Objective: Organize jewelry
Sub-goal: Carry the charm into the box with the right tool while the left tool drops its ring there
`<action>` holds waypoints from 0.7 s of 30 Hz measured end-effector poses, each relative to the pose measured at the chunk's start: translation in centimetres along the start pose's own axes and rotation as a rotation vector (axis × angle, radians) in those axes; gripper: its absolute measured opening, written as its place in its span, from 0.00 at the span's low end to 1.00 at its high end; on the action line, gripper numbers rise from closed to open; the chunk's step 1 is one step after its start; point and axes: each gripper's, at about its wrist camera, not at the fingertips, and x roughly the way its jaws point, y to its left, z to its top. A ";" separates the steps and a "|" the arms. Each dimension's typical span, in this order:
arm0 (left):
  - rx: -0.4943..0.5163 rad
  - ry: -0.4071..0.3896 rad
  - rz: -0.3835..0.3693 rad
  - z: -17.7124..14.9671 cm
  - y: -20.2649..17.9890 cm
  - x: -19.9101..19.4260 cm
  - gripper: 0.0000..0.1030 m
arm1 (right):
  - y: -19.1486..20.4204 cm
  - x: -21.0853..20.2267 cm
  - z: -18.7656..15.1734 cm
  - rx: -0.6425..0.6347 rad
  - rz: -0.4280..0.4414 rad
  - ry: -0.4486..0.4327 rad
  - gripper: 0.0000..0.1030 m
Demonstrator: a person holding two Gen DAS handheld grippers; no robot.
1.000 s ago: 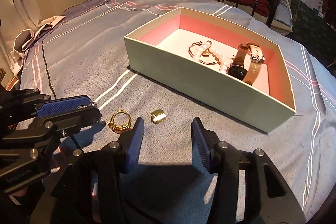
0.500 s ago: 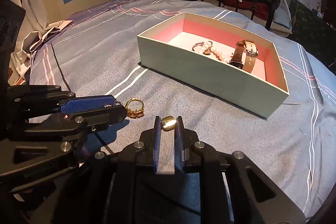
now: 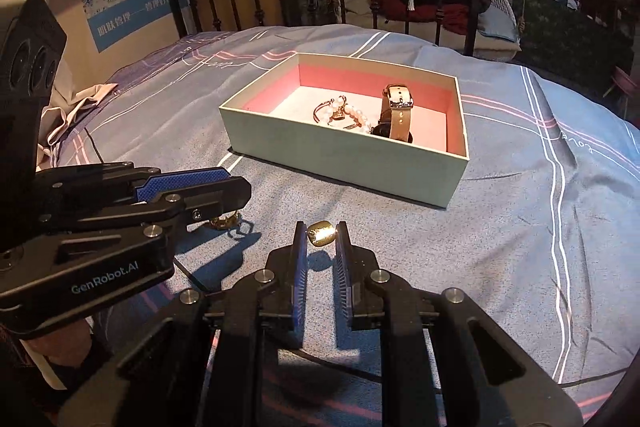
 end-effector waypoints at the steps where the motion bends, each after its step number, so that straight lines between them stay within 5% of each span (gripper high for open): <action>1: 0.000 -0.007 0.003 0.5 0.0 0.0 0.17 | 0.0 -0.1 0.4 0.000 -0.002 -0.010 0.15; 10: 0.003 -0.086 0.018 6.4 0.2 0.9 0.17 | -2.5 0.8 5.2 0.030 -0.052 -0.075 0.15; 21: -0.009 0.018 0.054 8.4 1.1 6.6 0.17 | -5.1 5.2 7.6 0.061 -0.122 0.003 0.15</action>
